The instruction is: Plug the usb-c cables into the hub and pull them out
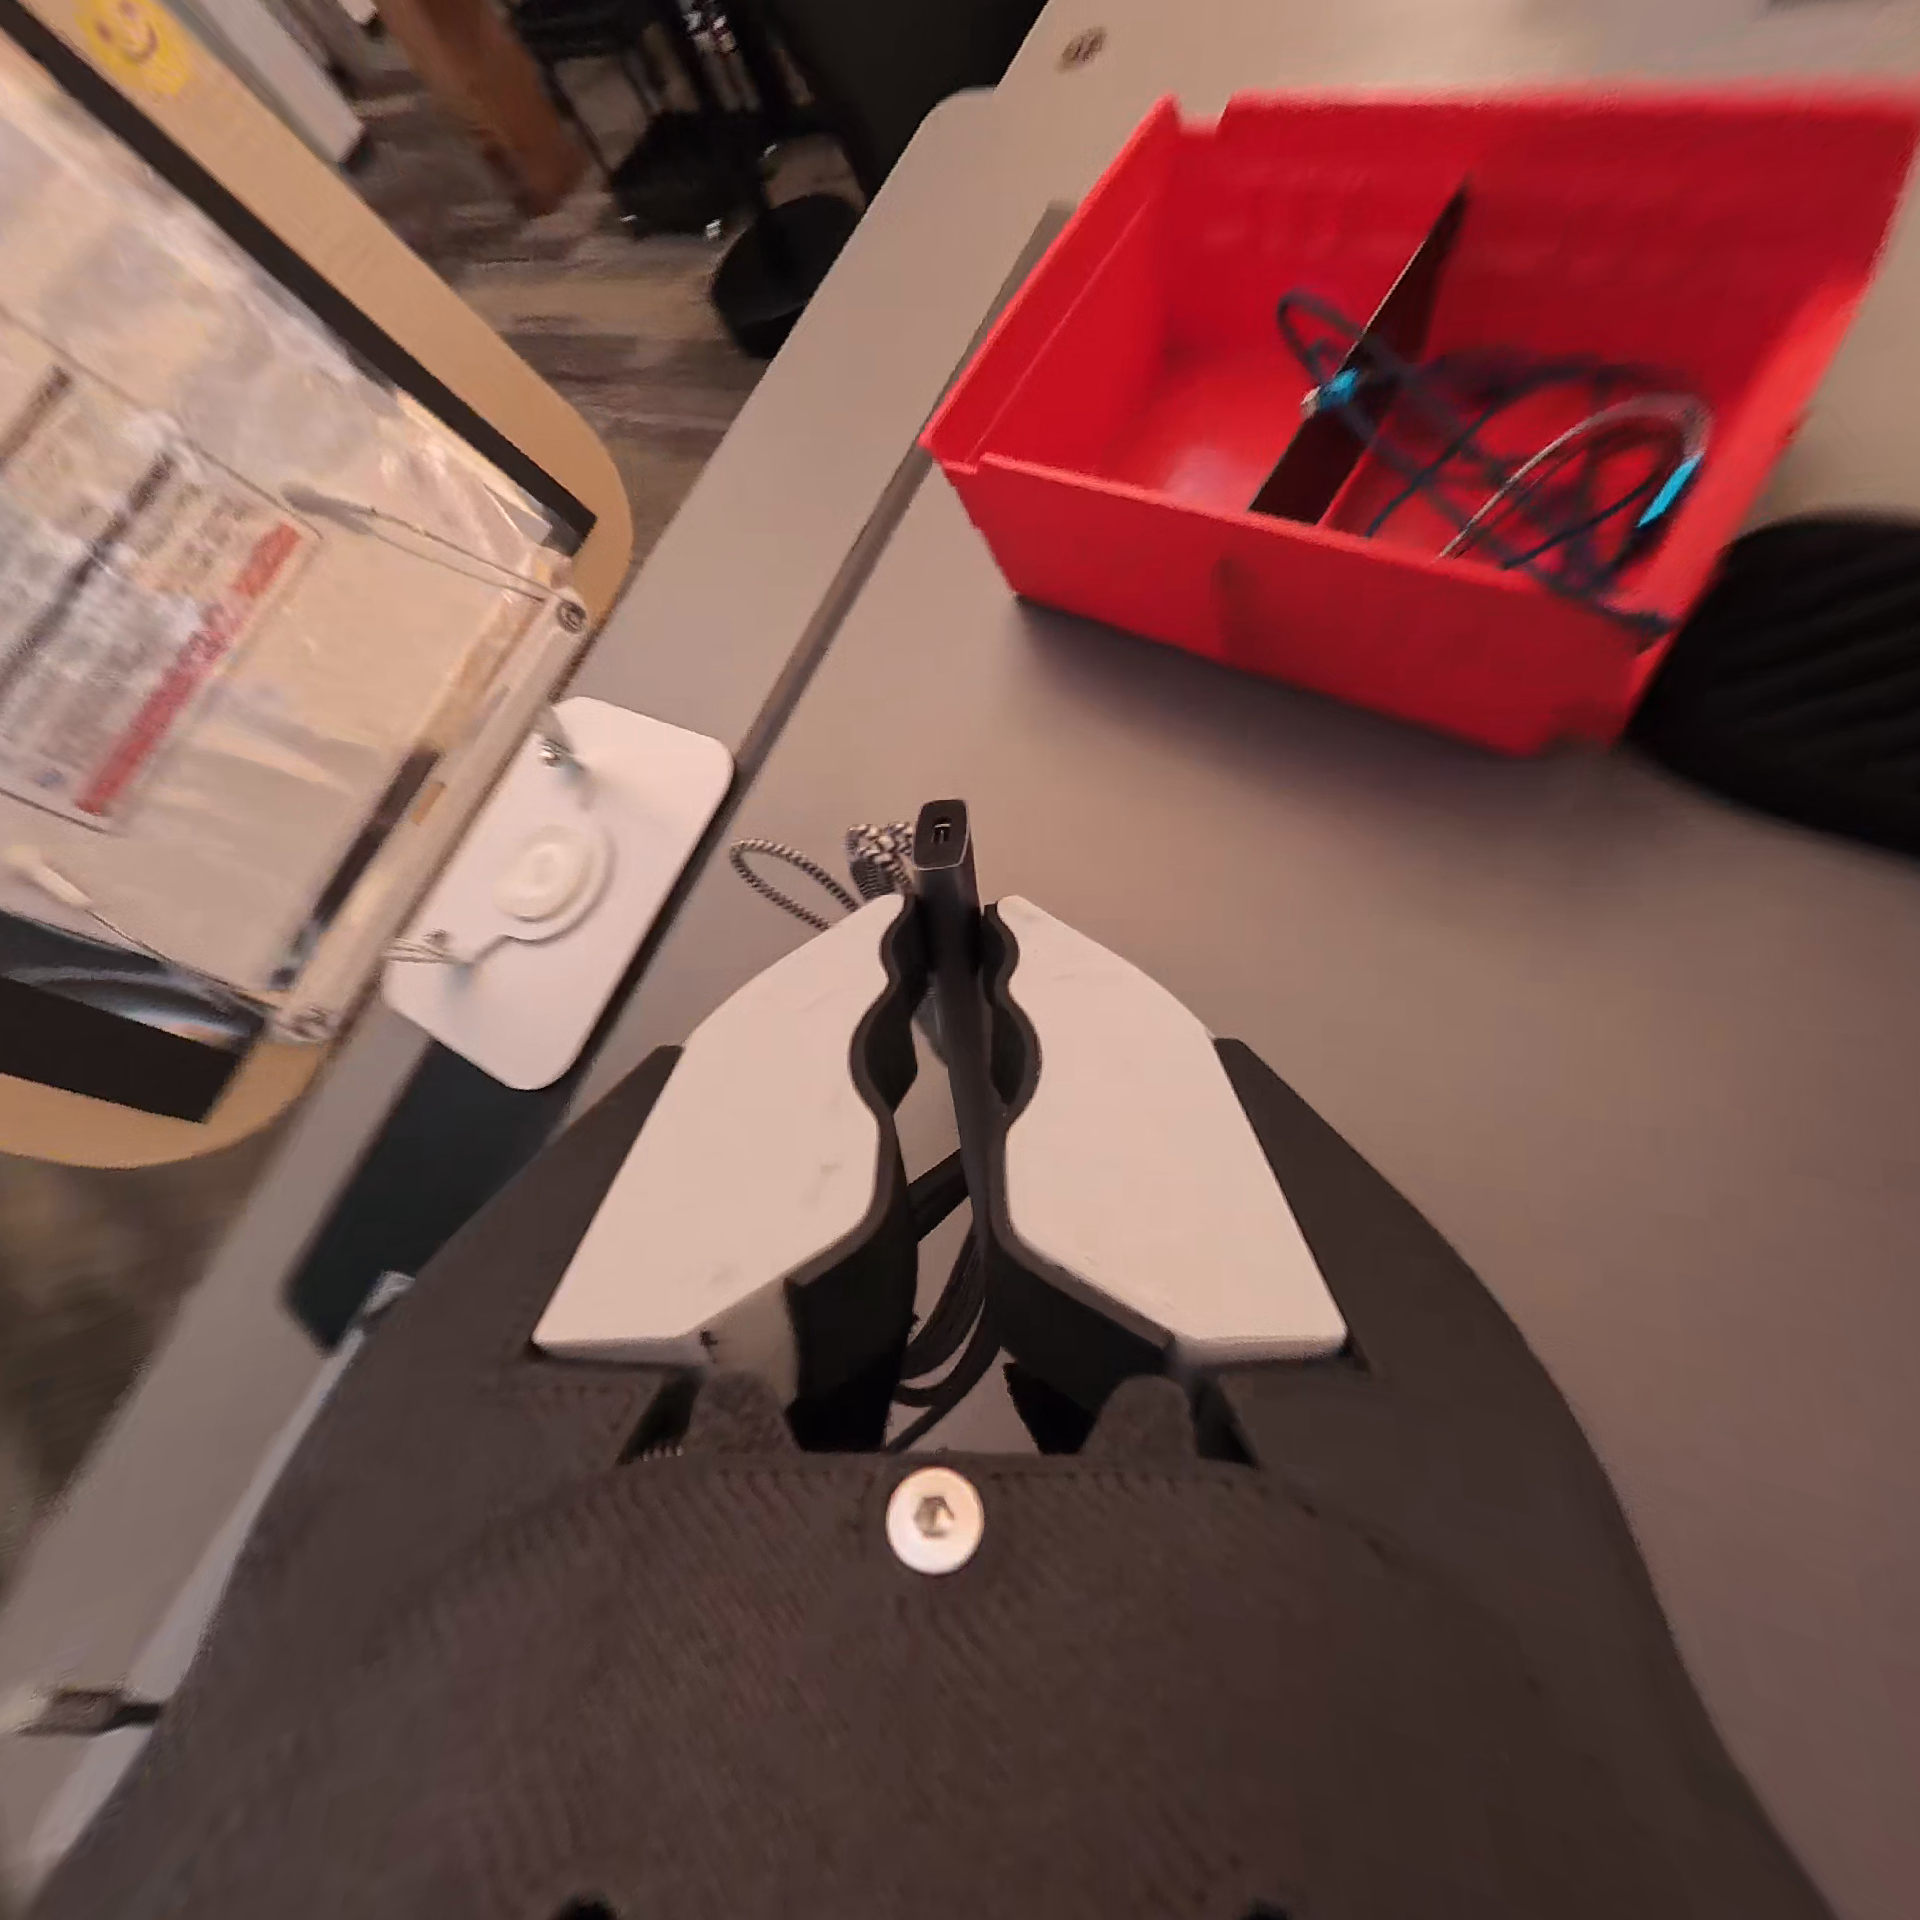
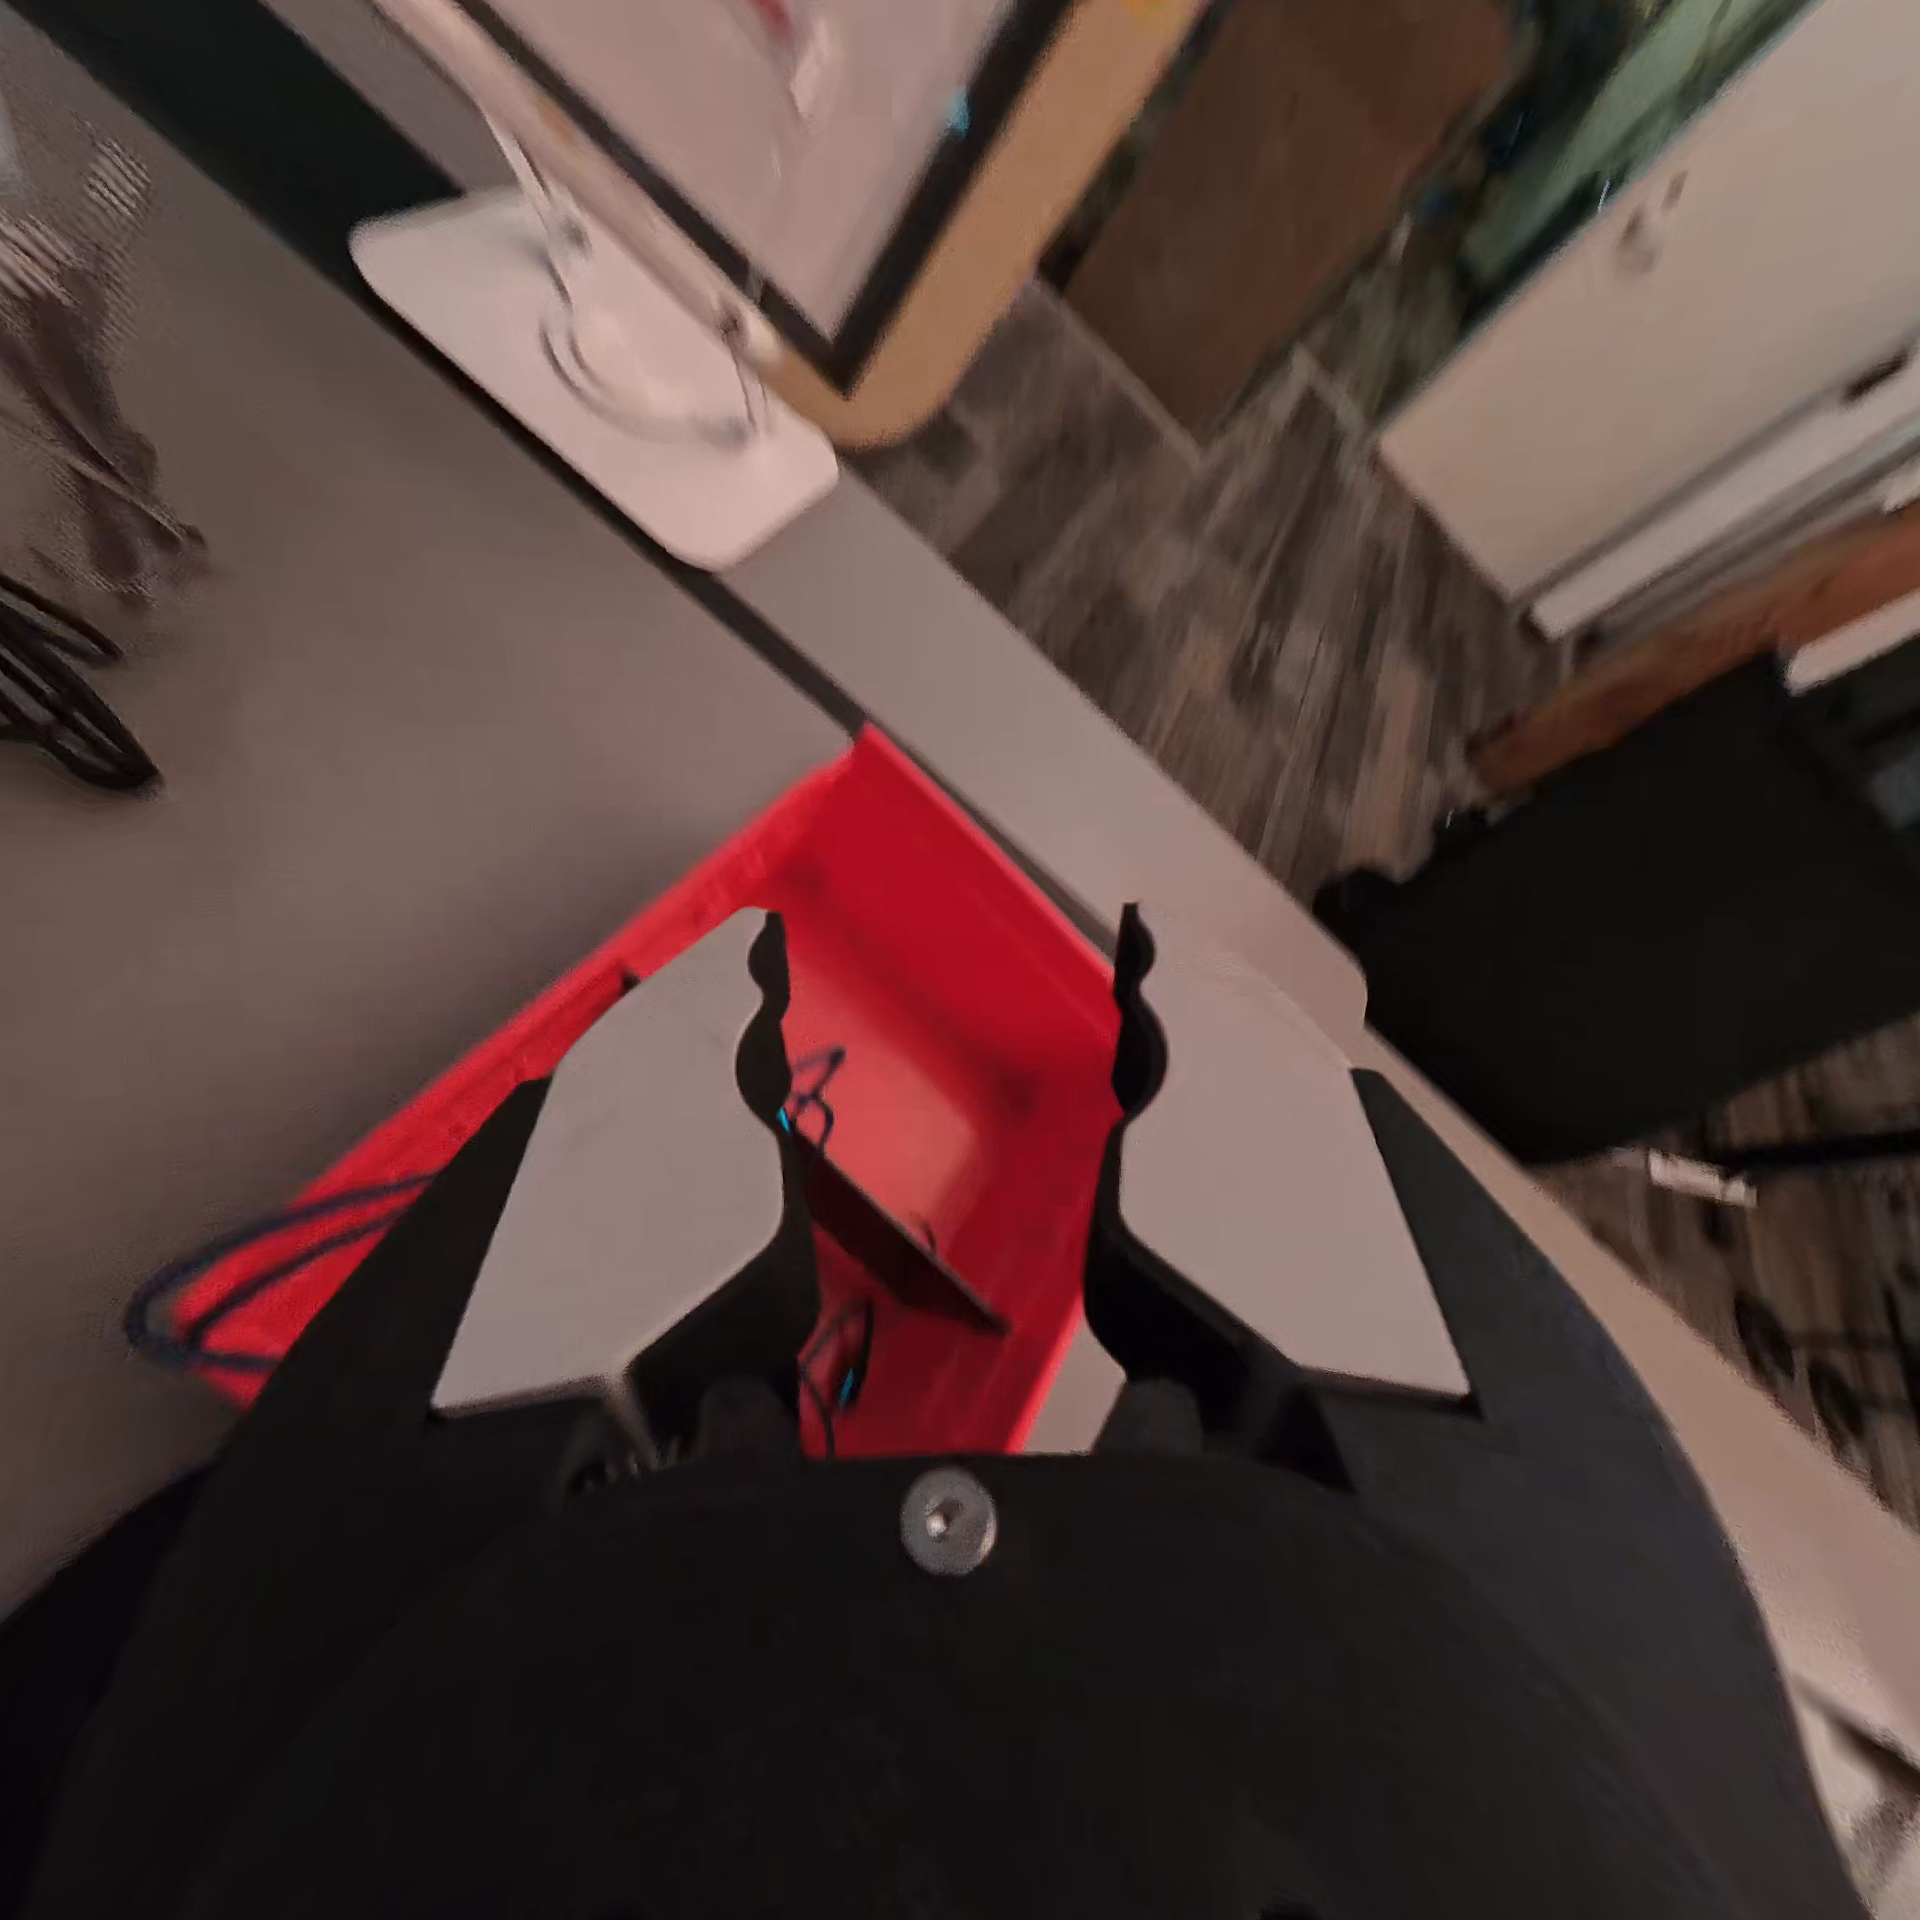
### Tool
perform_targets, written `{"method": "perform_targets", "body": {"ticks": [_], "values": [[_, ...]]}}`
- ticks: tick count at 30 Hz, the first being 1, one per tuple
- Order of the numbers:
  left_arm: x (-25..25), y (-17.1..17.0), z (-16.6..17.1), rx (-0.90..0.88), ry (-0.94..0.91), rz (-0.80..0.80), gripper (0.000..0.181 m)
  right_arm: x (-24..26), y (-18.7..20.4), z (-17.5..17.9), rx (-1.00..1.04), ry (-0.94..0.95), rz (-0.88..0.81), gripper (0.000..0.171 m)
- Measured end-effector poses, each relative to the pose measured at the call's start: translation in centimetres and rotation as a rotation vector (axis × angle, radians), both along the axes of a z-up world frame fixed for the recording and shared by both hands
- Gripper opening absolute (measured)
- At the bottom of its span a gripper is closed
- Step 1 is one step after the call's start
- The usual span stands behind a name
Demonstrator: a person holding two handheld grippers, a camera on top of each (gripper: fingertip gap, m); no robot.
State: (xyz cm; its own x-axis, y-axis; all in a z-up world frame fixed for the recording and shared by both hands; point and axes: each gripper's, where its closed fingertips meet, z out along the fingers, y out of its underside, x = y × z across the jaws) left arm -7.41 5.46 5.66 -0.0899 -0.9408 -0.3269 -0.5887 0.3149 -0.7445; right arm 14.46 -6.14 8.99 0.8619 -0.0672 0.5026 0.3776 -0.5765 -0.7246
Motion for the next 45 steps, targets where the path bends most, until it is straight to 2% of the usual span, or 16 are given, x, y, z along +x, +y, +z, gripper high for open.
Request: {"method": "perform_targets", "body": {"ticks": [5, 12, 20, 24, 30, 35, 40, 45], "values": [[1.4, -0.9, -1.1, 0.144, 0.029, 0.001, 0.009, -3.6, 3.7, 1.0, 0.122, -0.099, 0.160, 0.066], [1.8, -1.7, -1.4, 0.169, 0.038, -0.018, 0.009, -6.3, 7.1, -2.8, 0.004, -0.142, 0.265, 0.069], [1.4, -2.5, -1.2, 0.143, 0.043, -0.053, 0.009, -13.1, 9.7, -6.7, -0.058, -0.042, 0.562, 0.069], [0.8, -2.8, -0.3, 0.113, 0.019, -0.059, 0.009, -16.5, 10.6, -7.5, -0.034, 0.038, 0.689, 0.068], [0.4, -2.8, 0.6, 0.250, 0.013, -0.006, 0.010, -19.1, 11.9, -9.0, -0.020, -0.034, 0.762, 0.062], [0.7, -3.0, -0.7, 0.380, 0.089, 0.004, 0.010, -19.5, 12.6, -10.1, -0.022, -0.021, 0.777, 0.059], [0.7, -3.8, -0.9, 0.315, 0.088, -0.047, 0.010, -19.7, 12.7, -9.8, 0.028, 0.027, 0.806, 0.053], [-0.6, -4.8, 1.2, 0.055, -0.002, -0.130, 0.009, -21.3, 11.8, -8.5, 0.082, 0.065, 0.889, 0.040]]}}
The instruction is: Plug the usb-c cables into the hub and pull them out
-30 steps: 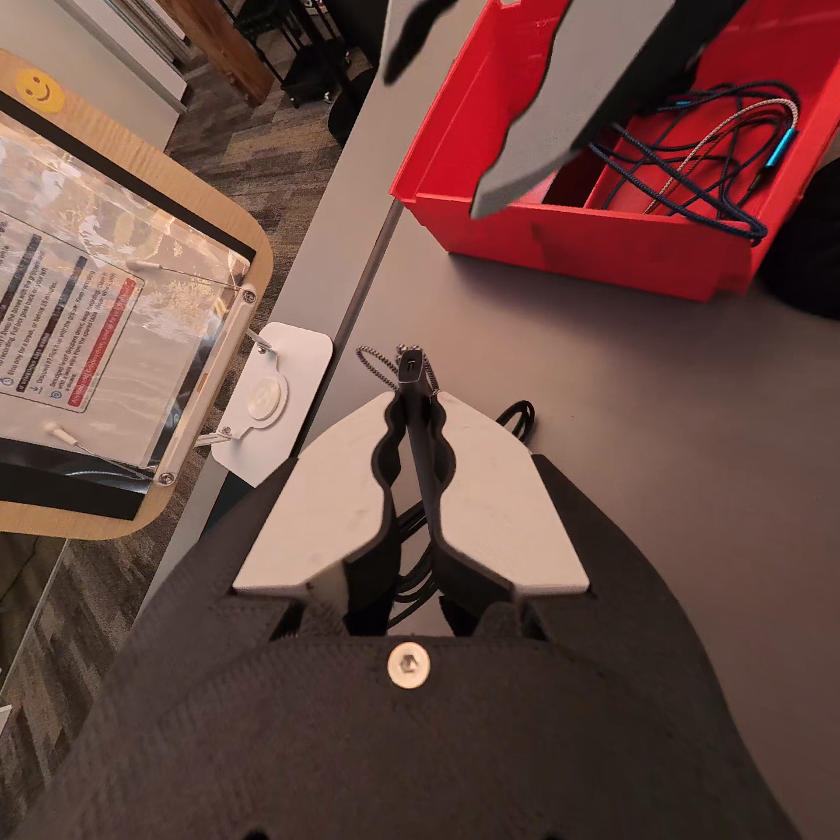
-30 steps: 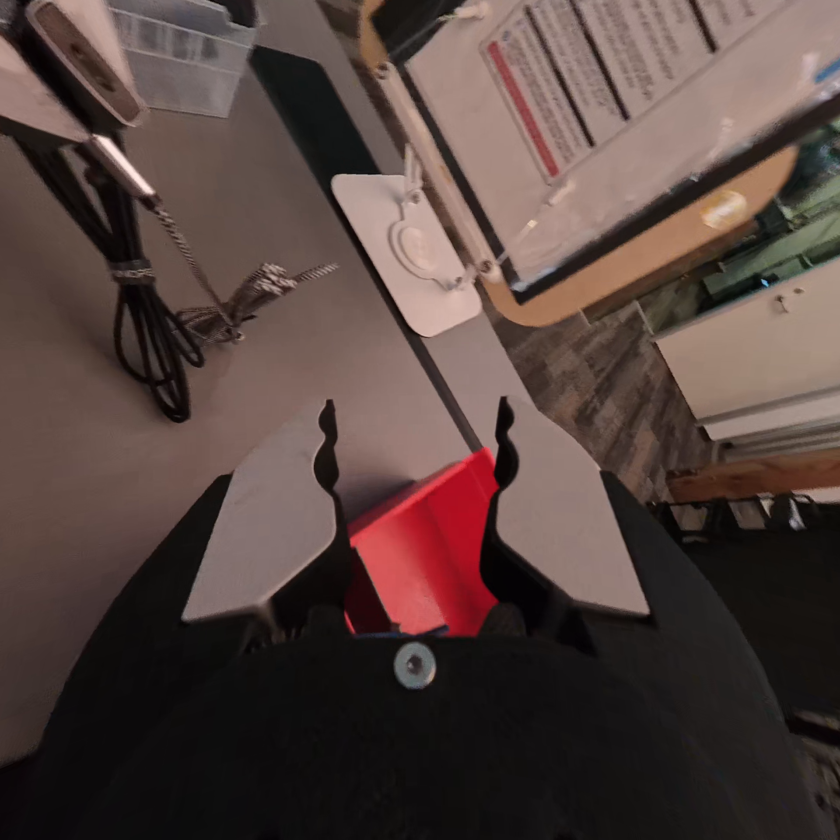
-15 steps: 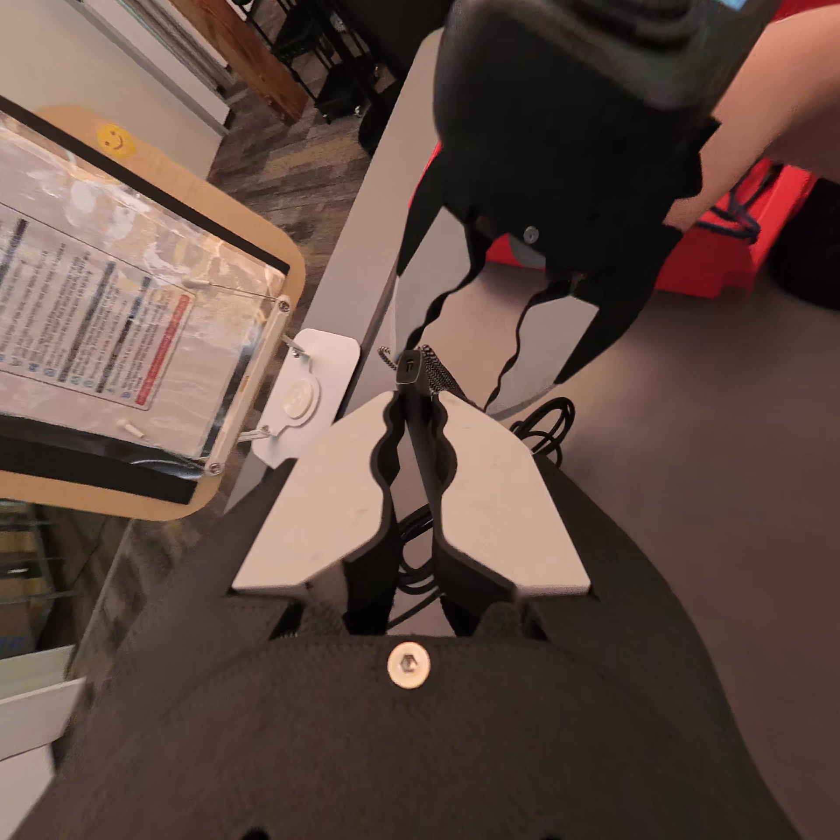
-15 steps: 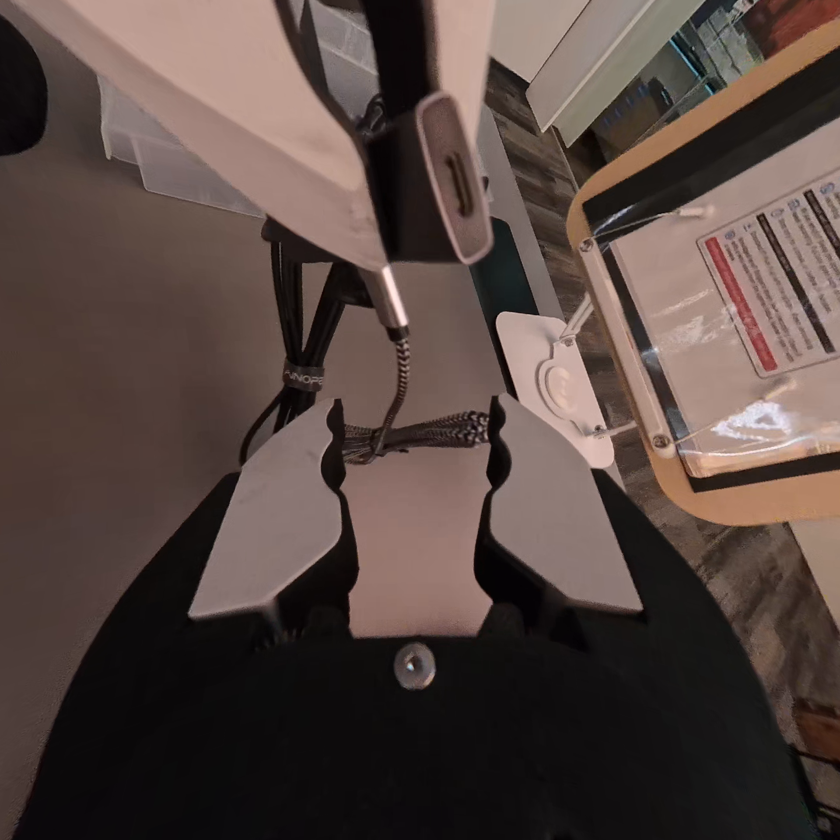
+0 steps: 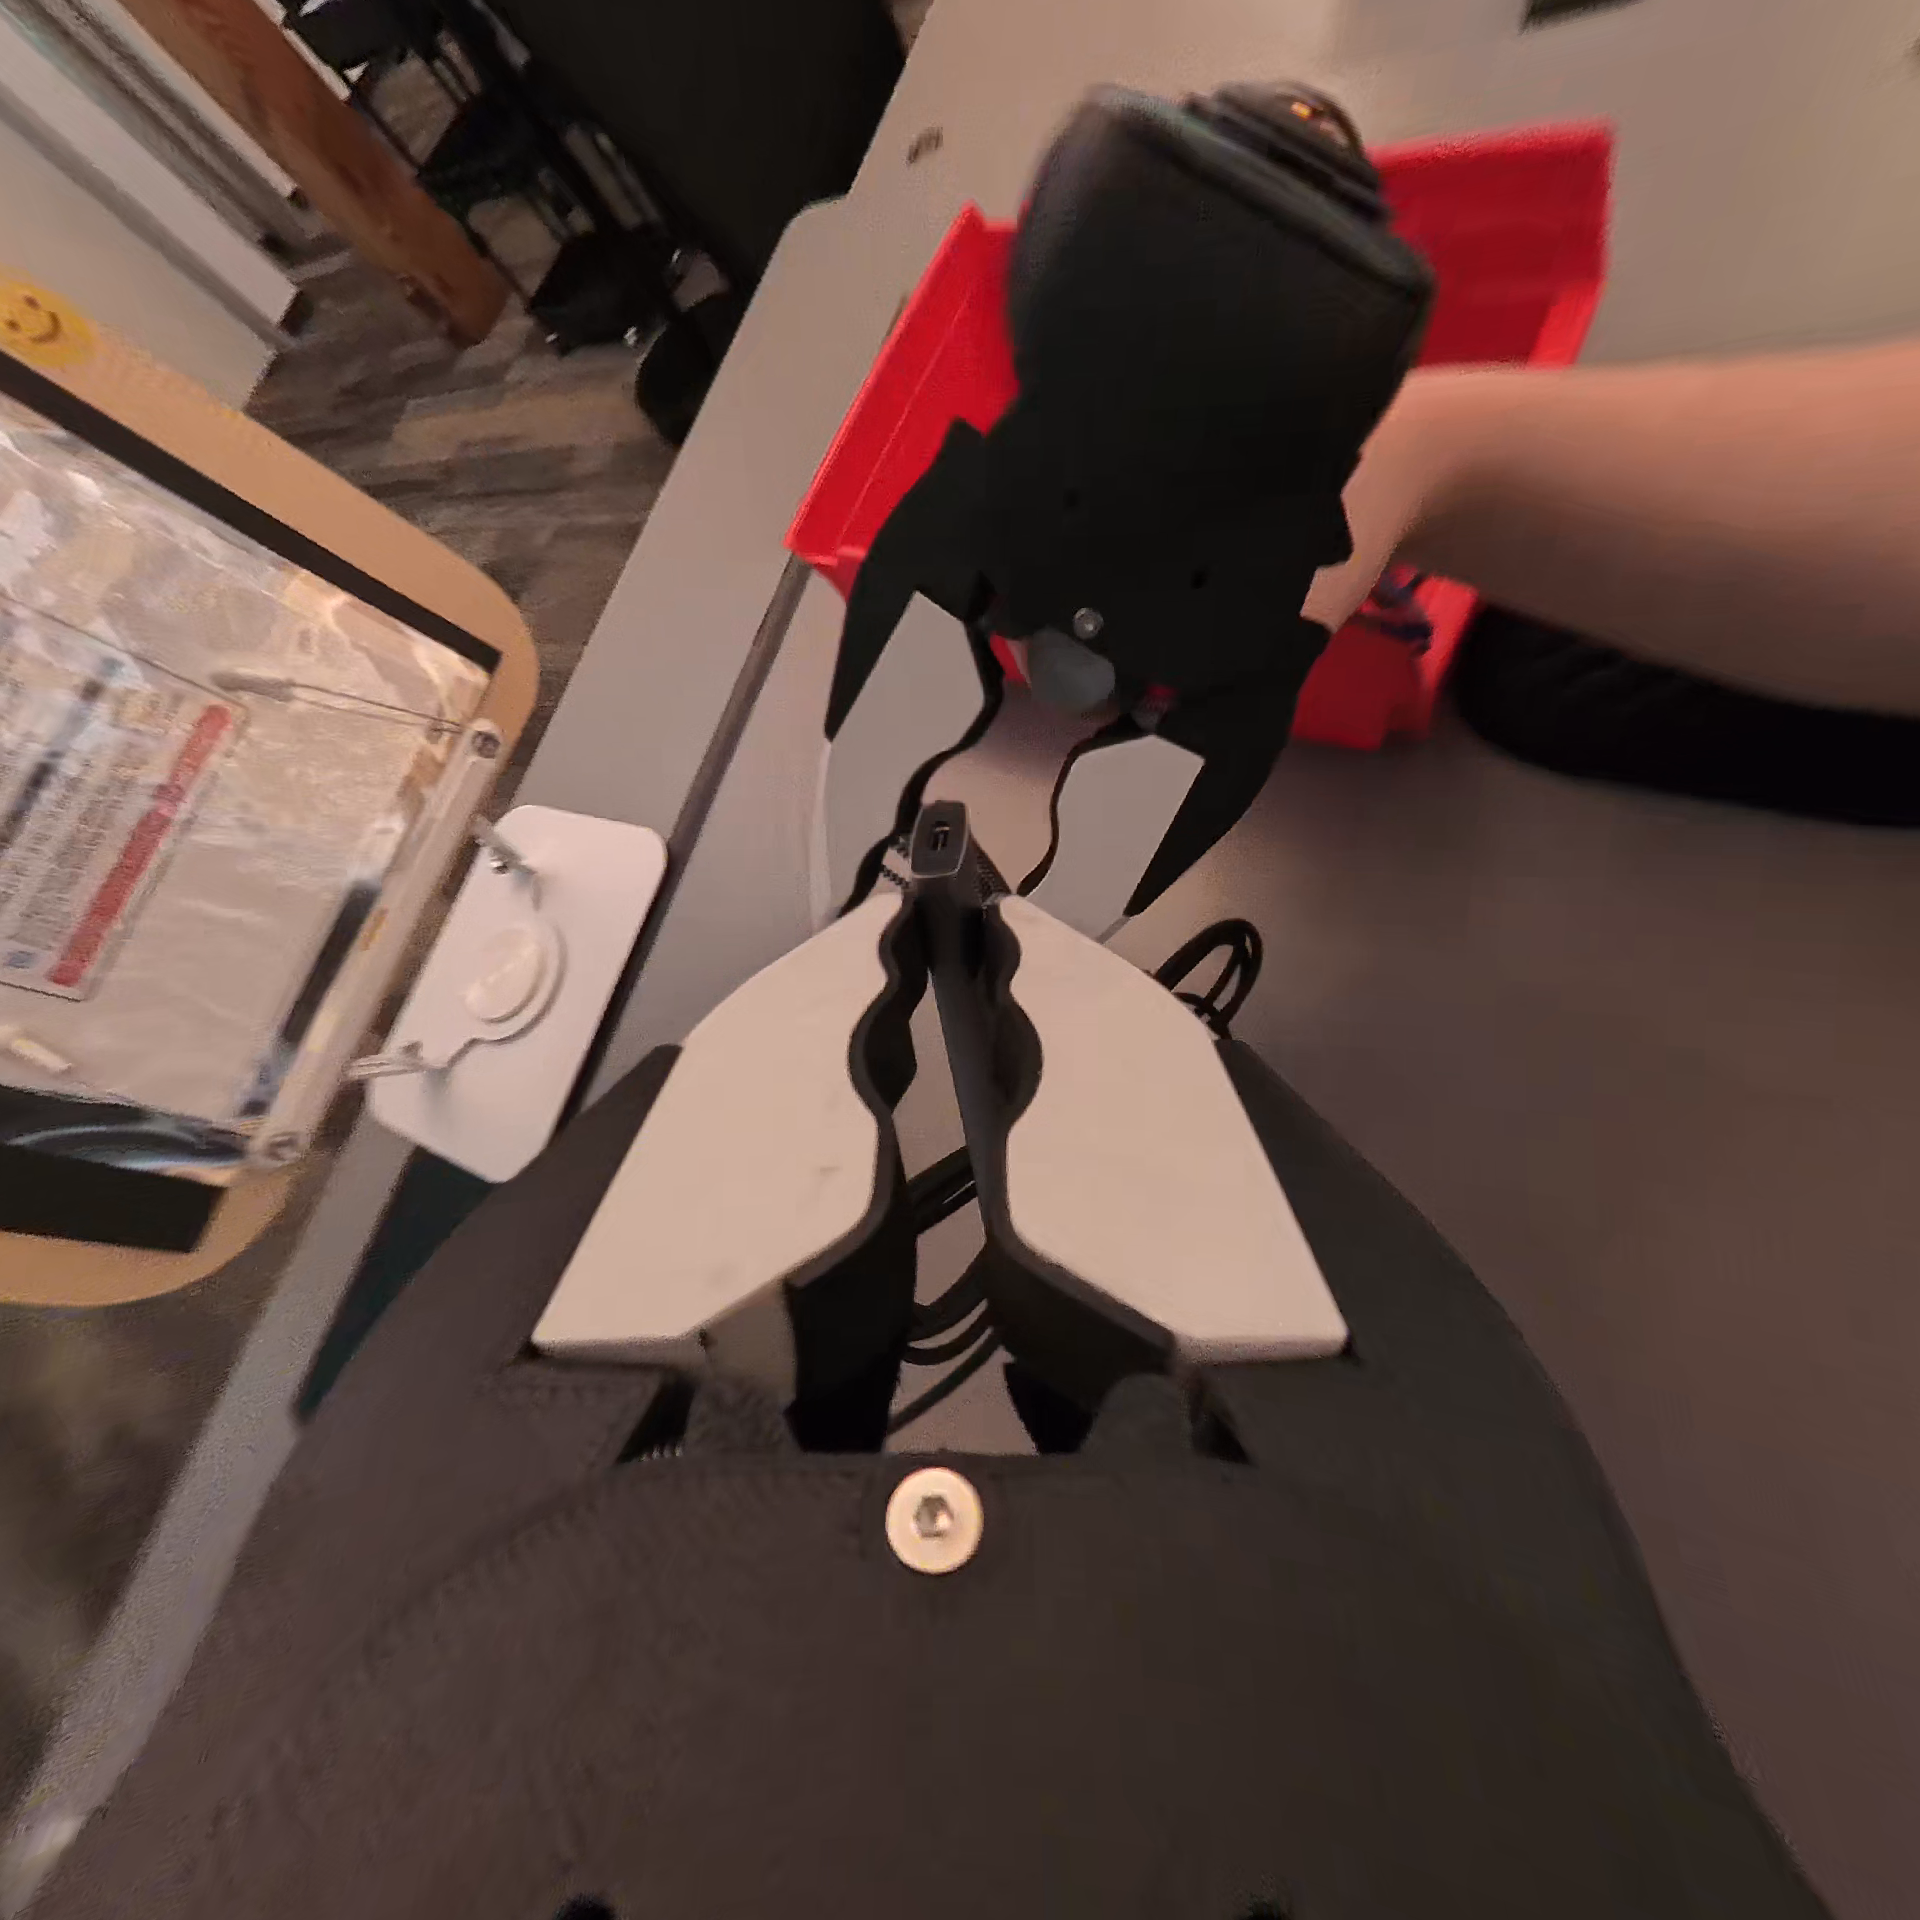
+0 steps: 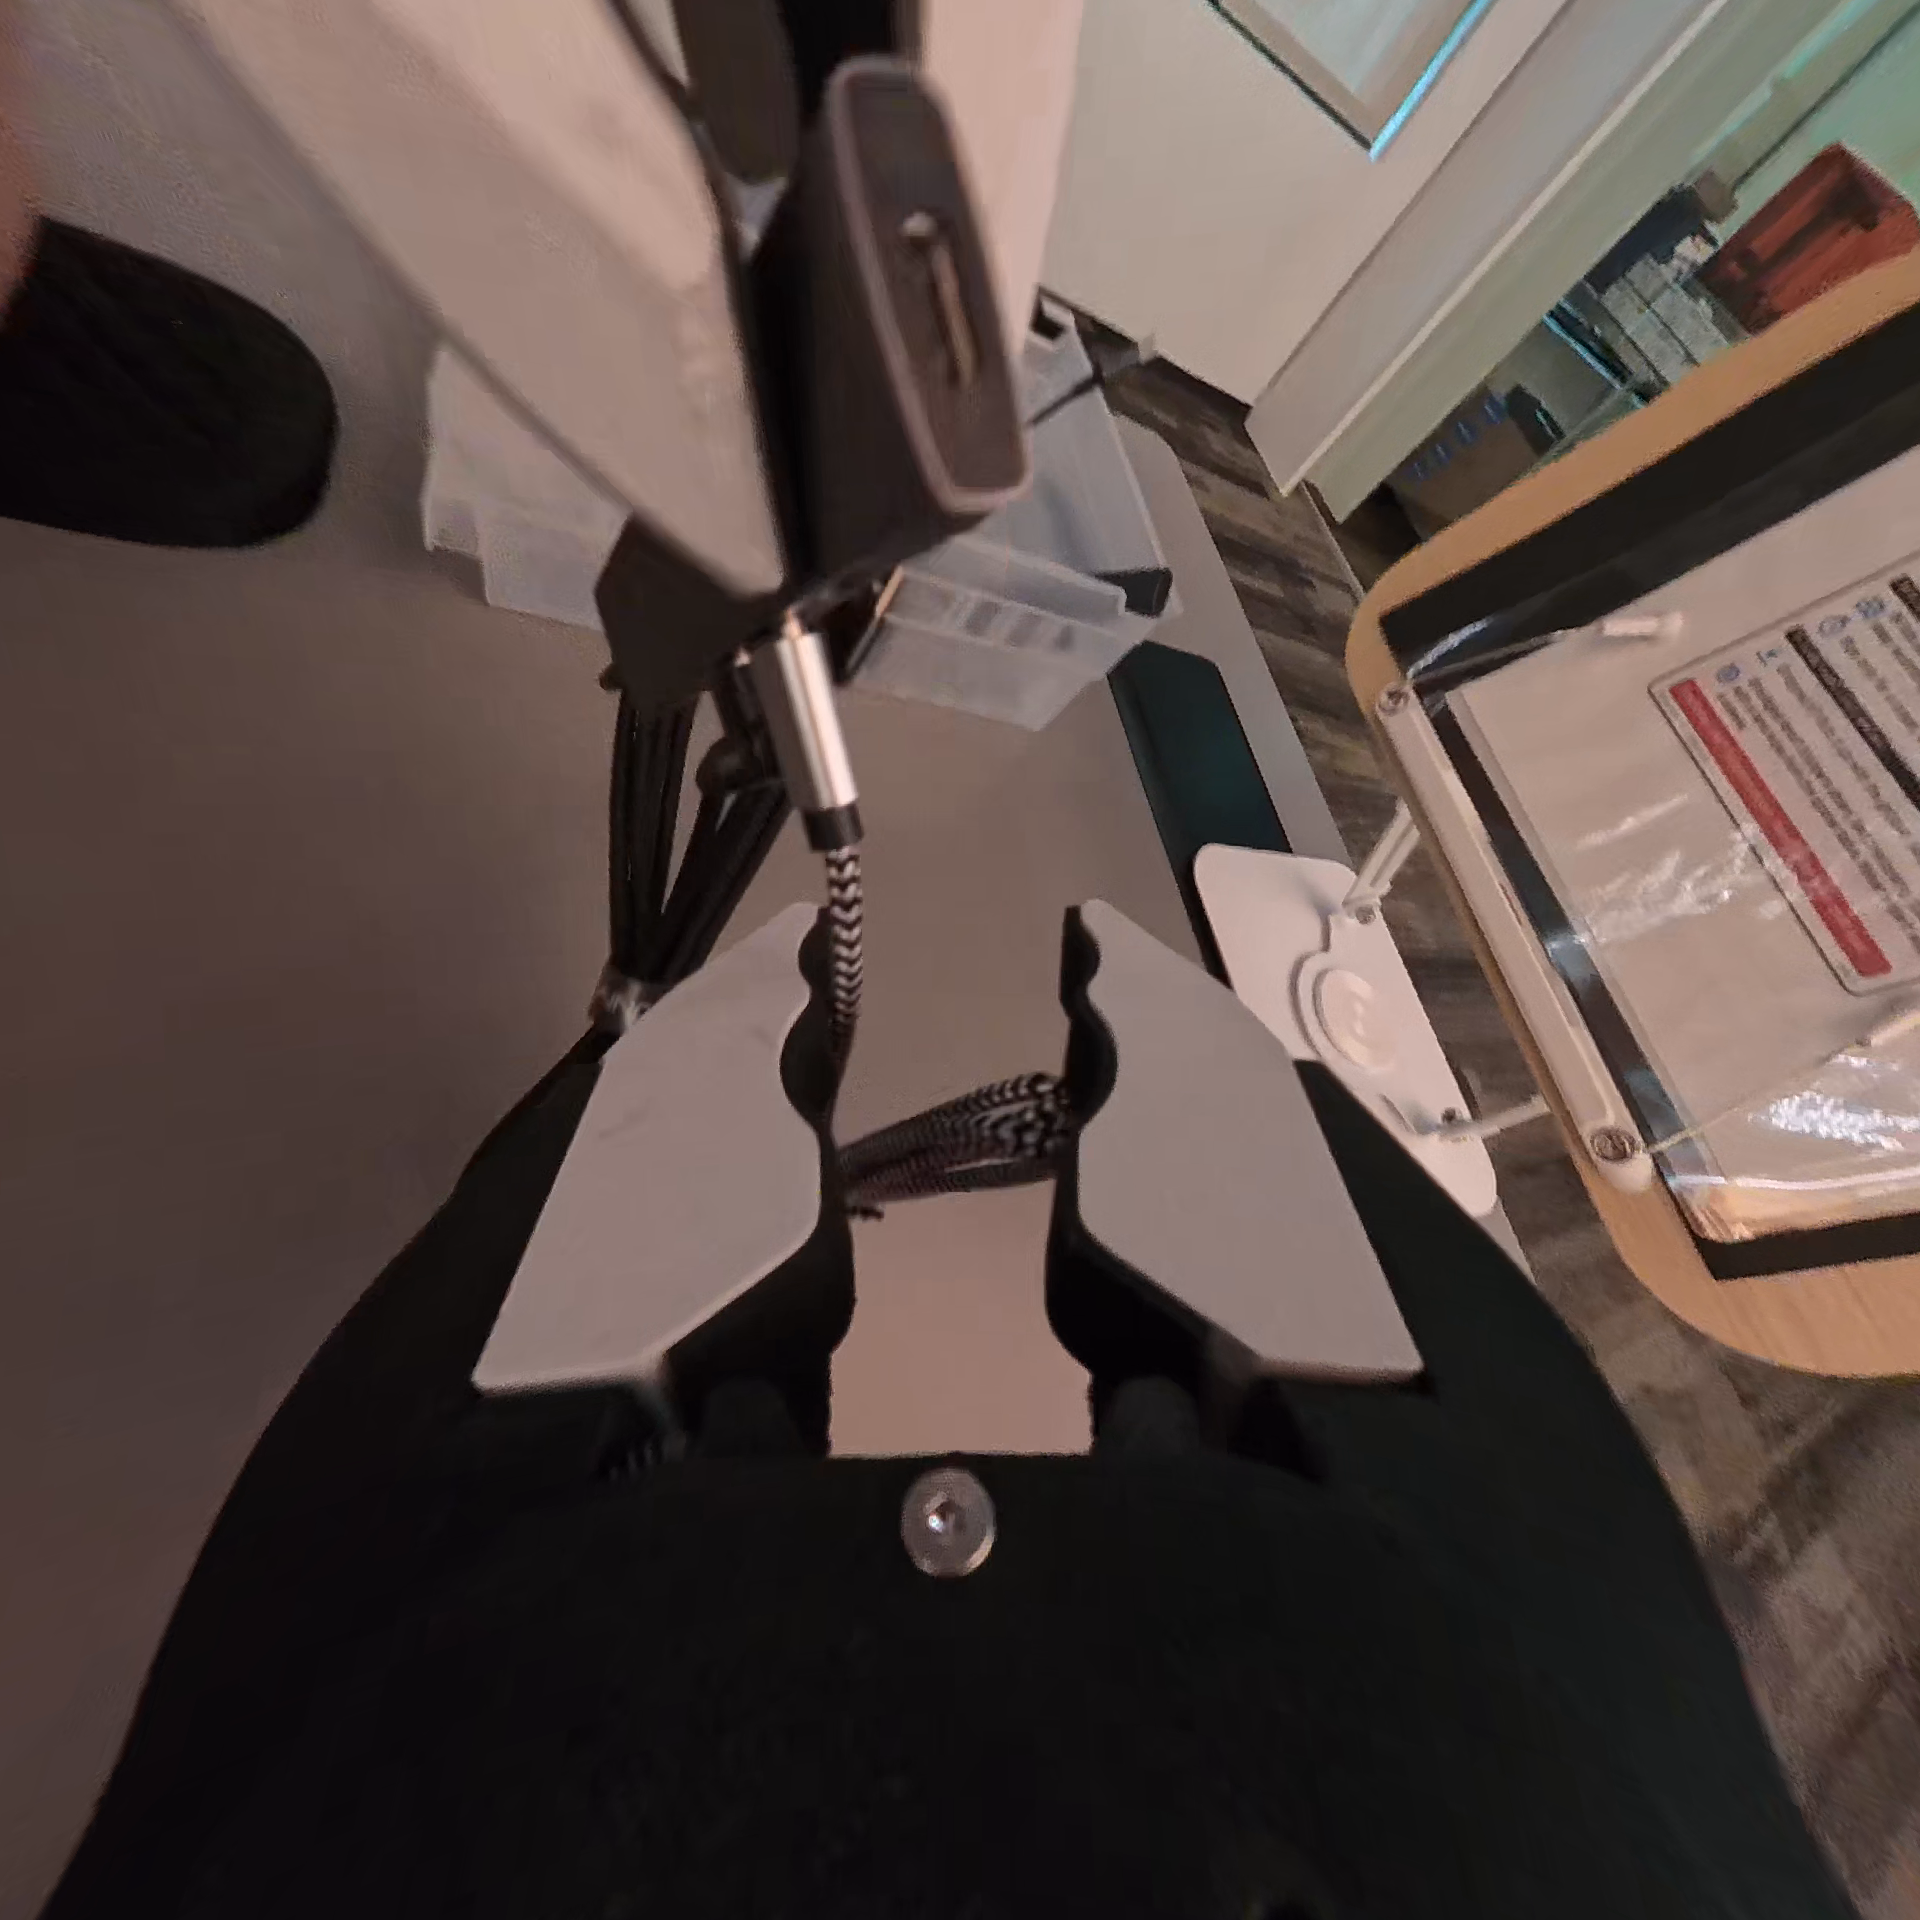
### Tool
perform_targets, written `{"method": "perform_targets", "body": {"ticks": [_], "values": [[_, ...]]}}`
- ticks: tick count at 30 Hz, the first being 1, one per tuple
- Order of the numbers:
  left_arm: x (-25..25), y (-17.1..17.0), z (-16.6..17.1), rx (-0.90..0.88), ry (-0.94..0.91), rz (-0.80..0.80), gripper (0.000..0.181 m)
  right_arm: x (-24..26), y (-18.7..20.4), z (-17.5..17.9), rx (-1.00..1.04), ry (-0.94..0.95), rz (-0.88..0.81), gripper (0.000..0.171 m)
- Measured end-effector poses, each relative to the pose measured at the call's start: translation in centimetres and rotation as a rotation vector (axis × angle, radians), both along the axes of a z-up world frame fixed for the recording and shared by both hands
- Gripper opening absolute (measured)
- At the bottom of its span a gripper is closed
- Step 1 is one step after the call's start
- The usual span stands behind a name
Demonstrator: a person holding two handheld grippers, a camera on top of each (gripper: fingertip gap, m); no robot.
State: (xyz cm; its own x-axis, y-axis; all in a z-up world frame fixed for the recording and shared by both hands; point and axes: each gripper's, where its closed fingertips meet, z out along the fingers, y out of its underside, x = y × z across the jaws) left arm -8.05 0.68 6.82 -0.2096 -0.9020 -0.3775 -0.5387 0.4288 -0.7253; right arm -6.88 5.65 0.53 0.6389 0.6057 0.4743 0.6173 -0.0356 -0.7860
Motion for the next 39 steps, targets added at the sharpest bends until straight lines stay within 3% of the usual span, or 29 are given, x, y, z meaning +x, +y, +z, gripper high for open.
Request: {"method": "perform_targets", "body": {"ticks": [7, 14, 19, 24, 29, 34, 39], "values": [[-1.9, 0.9, 2.7, -0.327, -0.079, -0.014, 0.009, -1.6, -0.3, 3.2, 0.160, -0.002, -0.005, 0.030], [-3.1, 2.2, 3.8, -0.597, -0.113, -0.010, 0.008, -2.4, -0.1, 5.2, 0.457, -0.256, -0.102, 0.015], [-3.8, 2.6, 4.0, -0.708, -0.102, -0.049, 0.008, -3.3, -0.4, 6.4, 0.578, -0.314, -0.143, 0.009], [-4.3, 2.6, 3.4, -0.742, -0.065, -0.088, 0.010, -2.6, -0.3, 7.0, 0.486, -0.191, -0.199, 0.001], [-4.1, 2.1, 4.1, -0.849, -0.086, -0.166, 0.026, -1.3, -0.3, 8.5, 0.455, -0.061, -0.280, 0.002], [-3.4, 2.8, 3.4, -0.857, -0.083, -0.142, 0.040, 0.2, -0.2, 9.2, 0.452, -0.012, -0.364, 0.002], [-1.9, 2.1, 1.9, -0.914, -0.031, -0.183, 0.037, 1.3, -0.3, 9.9, 0.459, 0.032, -0.417, 0.002]]}}
